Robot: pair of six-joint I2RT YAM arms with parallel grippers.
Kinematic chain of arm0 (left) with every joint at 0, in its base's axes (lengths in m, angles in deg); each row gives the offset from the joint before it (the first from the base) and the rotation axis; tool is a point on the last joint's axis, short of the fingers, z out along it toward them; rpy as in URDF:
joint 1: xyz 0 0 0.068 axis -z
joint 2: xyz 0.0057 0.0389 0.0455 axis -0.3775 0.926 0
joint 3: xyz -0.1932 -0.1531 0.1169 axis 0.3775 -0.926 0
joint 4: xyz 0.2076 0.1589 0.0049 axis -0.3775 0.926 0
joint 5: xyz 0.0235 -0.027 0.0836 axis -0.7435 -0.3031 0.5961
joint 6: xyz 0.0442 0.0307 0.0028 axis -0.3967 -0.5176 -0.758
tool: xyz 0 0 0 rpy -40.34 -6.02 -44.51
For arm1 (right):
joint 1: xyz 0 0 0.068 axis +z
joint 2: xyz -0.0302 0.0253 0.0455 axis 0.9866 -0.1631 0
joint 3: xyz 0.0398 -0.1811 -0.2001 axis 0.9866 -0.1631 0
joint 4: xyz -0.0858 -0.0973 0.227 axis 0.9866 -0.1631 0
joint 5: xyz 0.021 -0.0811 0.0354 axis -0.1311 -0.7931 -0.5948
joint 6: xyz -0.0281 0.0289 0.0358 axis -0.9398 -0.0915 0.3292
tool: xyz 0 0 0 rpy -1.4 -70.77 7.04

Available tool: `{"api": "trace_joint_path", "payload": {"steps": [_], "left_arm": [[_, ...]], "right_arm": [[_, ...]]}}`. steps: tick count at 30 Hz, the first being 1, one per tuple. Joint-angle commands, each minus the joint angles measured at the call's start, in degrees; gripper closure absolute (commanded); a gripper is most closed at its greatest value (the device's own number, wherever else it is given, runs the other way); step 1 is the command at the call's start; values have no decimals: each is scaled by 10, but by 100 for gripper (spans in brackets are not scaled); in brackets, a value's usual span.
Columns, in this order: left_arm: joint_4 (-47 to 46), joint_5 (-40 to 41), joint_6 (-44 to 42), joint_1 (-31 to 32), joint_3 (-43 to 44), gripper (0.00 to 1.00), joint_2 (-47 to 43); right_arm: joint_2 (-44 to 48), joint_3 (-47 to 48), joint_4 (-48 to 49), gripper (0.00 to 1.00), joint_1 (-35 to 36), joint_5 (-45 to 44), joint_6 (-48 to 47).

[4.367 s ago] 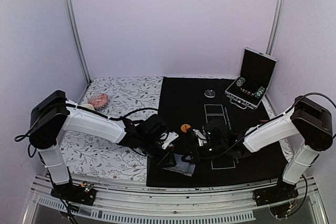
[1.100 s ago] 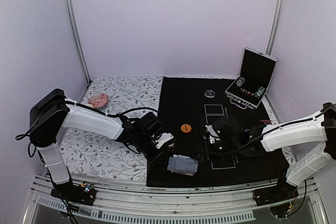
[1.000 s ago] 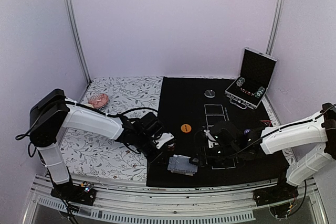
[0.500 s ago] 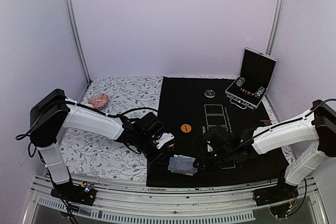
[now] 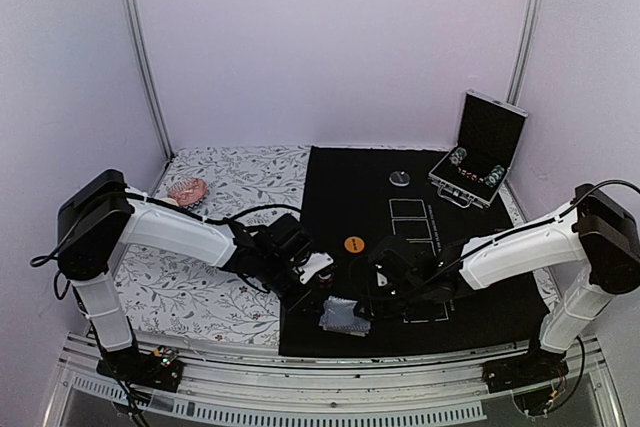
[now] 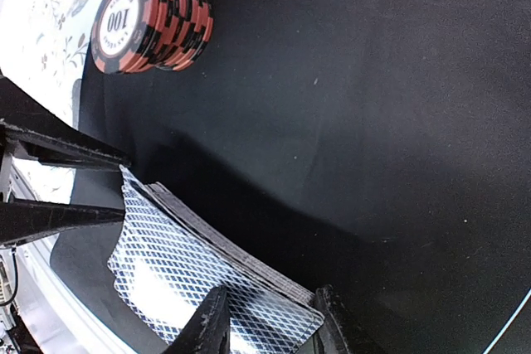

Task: Distribute texas hold em gaming equipment
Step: Adjust the face-down deck piles on the poker table mat, then pick up the face-down deck piles from the poker table mat.

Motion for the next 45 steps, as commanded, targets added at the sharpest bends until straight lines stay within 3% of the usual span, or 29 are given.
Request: {"api": "trace_joint_path", "payload": {"steps": [1, 9, 16, 24, 27, 30, 32, 33, 35, 45], "left_arm": [[-18, -19, -3, 13, 7, 73, 11], [-24, -31, -2, 20, 3, 72, 6], [17, 18, -21, 18, -2, 69, -21], [153, 111, -53, 15, 59, 50, -55], [171, 100, -86, 18, 67, 46, -94], [157, 40, -164, 30, 66, 38, -136], [137, -1, -217, 41, 64, 3, -153], [126, -16, -237, 47, 63, 2, -155], [98, -35, -267, 54, 62, 2, -148], [98, -22, -381, 64, 142, 2, -19]], "right_arm": [[-8, 9, 10, 64, 5, 4, 8], [-11, 6, 22, 61, 6, 8, 37], [28, -24, 6, 58, 6, -17, 67], [63, -24, -23, 46, 5, -35, 61], [77, -21, -41, 42, 4, -43, 53], [101, -29, -50, 35, -4, -44, 44], [120, -40, -48, 26, -16, -39, 36], [130, -46, -46, 21, -23, -36, 32], [147, -57, -41, 1, -37, -29, 21], [211, -109, -37, 1, -70, -35, 6]]}}
